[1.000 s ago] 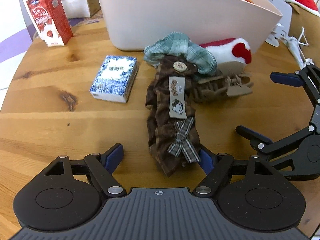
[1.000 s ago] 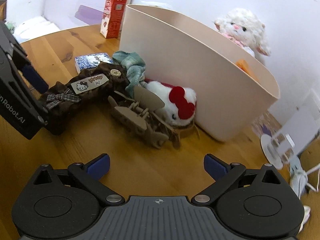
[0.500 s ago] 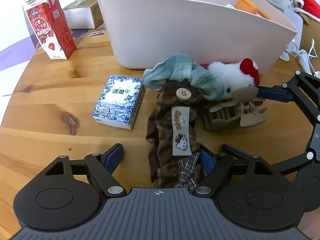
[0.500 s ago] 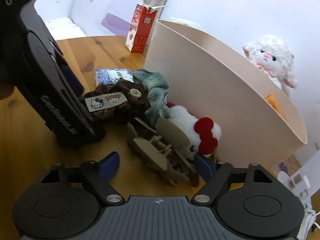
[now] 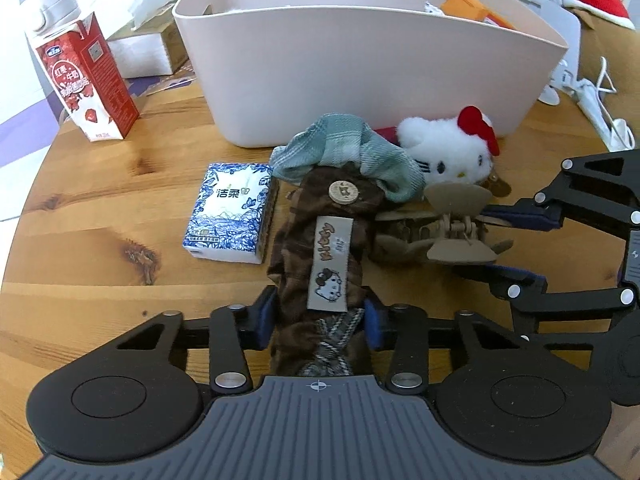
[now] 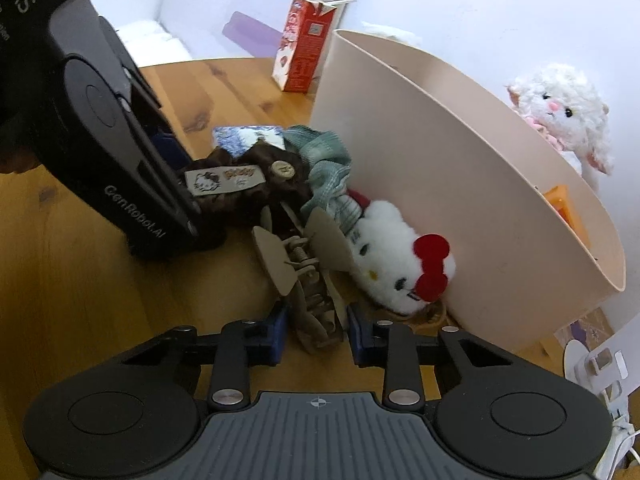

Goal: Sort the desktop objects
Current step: 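Grasp the brown bow-tied cloth with the left gripper while the right grasps the beige claw clip, then carry the brown cloth and beige claw clip over the basket with both grippers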

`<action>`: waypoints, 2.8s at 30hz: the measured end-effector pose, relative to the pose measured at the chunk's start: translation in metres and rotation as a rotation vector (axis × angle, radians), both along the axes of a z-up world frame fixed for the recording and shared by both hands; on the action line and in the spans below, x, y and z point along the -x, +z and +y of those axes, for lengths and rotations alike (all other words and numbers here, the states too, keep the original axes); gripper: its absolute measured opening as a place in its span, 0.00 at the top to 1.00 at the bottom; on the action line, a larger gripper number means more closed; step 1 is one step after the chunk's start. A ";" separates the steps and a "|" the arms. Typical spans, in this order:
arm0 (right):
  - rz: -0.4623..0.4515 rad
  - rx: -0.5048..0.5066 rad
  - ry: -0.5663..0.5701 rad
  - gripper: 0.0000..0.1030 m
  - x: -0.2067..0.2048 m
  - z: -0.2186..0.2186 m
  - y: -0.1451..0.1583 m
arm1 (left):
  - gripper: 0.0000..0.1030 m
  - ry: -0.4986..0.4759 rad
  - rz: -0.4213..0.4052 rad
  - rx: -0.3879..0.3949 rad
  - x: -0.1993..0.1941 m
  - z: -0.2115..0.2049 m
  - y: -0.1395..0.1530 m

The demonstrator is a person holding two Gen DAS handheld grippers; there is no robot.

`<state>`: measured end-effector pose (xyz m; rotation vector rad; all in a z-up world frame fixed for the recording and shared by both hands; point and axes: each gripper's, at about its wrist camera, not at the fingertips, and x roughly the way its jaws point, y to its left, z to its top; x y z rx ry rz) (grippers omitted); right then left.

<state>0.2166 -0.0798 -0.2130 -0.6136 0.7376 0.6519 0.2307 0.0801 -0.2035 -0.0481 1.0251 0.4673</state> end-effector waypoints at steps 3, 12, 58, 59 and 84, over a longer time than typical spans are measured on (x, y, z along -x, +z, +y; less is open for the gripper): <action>-0.003 0.009 0.003 0.71 0.006 0.002 0.002 | 0.64 -0.021 0.007 0.001 0.004 -0.001 0.001; -0.013 -0.010 -0.032 0.71 0.022 0.004 0.011 | 0.67 -0.059 0.006 0.008 0.022 -0.002 0.007; -0.205 -0.059 -0.271 0.71 0.054 -0.053 0.111 | 0.67 -0.199 -0.211 -0.031 0.043 -0.011 0.118; -0.212 -0.059 -0.275 0.71 0.052 -0.054 0.113 | 0.67 -0.197 -0.218 -0.030 0.041 -0.010 0.121; -0.316 -0.026 -0.330 0.71 -0.061 -0.080 0.129 | 0.67 -0.173 -0.311 -0.147 -0.065 0.037 0.159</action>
